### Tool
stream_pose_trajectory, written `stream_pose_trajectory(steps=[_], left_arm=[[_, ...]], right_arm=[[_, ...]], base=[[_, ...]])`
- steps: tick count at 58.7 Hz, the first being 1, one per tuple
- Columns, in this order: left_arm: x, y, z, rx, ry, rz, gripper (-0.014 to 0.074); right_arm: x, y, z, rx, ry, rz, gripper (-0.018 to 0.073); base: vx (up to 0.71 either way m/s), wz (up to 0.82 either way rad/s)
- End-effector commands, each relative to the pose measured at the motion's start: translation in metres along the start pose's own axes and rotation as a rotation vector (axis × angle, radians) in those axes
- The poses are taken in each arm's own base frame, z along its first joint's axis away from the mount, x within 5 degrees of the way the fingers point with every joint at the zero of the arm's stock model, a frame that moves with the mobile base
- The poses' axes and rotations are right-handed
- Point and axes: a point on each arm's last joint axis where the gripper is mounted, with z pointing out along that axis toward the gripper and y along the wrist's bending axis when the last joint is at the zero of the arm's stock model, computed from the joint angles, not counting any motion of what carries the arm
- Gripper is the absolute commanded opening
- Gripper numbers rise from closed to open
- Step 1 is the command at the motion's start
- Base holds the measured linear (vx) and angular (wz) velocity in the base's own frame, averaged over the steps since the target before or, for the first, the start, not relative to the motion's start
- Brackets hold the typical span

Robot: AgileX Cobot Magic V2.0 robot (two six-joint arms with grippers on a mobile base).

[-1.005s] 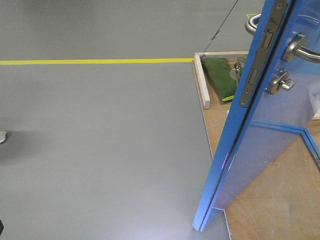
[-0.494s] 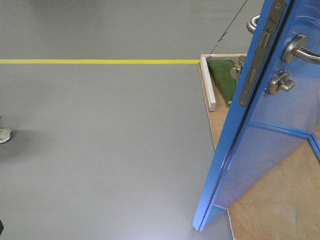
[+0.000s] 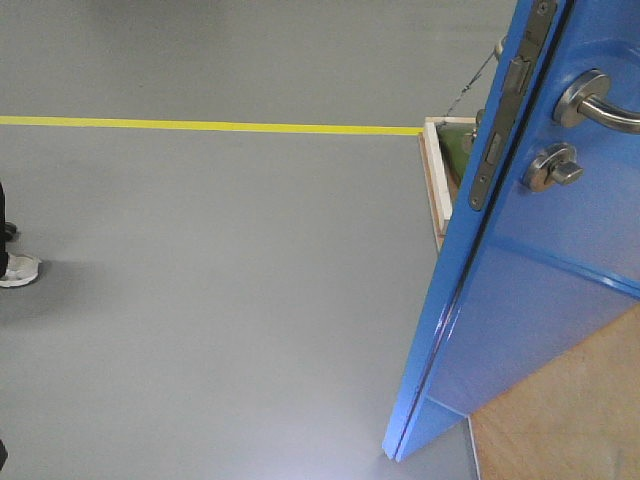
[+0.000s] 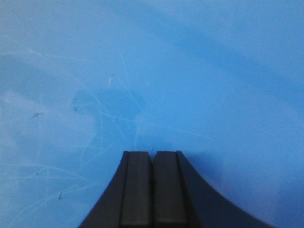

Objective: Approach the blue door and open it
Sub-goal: 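Keep swinging the blue door wider with the right gripper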

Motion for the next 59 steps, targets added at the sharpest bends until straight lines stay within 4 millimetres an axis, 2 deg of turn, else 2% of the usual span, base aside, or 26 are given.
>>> stream_pose_trajectory(steps=[1, 59], left_arm=[[-0.0147, 0.0001, -0.0039, 0.004, -0.118, -0.010, 0.0073], [-0.0147, 0.0001, -0.0039, 0.004, -0.118, -0.010, 0.0073]], right_arm=[[-0.0076, 0.0125, -0.0047, -0.043, -0.056, 0.004, 0.0008], [-0.0076, 0.0125, -0.0047, -0.043, -0.057, 0.004, 0.0008]], base=[[0.12, 0.11], [0.15, 0.04]])
